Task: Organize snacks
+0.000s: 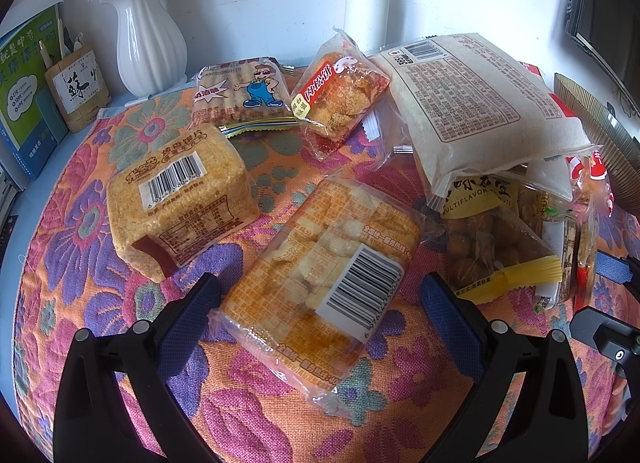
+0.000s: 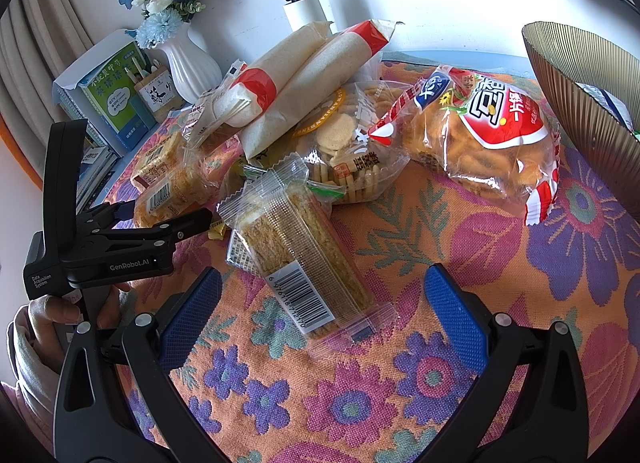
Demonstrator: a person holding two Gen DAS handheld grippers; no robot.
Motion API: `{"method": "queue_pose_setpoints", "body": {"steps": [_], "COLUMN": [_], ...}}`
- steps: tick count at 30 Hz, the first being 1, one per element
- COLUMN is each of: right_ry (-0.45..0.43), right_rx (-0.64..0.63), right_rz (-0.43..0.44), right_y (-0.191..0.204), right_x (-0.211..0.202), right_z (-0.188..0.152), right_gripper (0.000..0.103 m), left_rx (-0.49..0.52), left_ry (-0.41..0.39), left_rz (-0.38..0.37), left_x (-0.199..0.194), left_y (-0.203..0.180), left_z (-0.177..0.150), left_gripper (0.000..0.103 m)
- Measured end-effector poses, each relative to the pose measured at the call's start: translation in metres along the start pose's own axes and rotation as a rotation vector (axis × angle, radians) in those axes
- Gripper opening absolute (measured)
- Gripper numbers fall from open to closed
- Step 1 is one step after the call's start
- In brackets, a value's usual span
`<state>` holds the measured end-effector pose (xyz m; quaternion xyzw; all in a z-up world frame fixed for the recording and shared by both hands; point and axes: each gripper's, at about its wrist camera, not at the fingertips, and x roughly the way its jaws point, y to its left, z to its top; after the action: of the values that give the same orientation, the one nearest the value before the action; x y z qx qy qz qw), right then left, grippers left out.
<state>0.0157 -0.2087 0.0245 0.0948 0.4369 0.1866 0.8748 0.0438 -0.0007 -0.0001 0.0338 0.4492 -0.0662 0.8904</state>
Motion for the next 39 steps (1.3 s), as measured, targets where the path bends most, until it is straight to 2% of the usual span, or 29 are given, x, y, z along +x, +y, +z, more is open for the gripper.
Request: {"method": "queue_pose_setpoints", "body": {"steps": [39], "right_ry": [0.0], "right_rx": [-0.001], "right_rz": [-0.001], "right_y": [0.0008], "right_x": [-0.0008], "right_z": [-0.0008], "right_gripper": [0.1], "left_rx": [-0.006], "left_ry": [-0.003], "left_rz": [-0.005], "left_x": [-0.002], "left_y": [-0.0005], "left_z": [-0.0025], "left_gripper": [0.098]}}
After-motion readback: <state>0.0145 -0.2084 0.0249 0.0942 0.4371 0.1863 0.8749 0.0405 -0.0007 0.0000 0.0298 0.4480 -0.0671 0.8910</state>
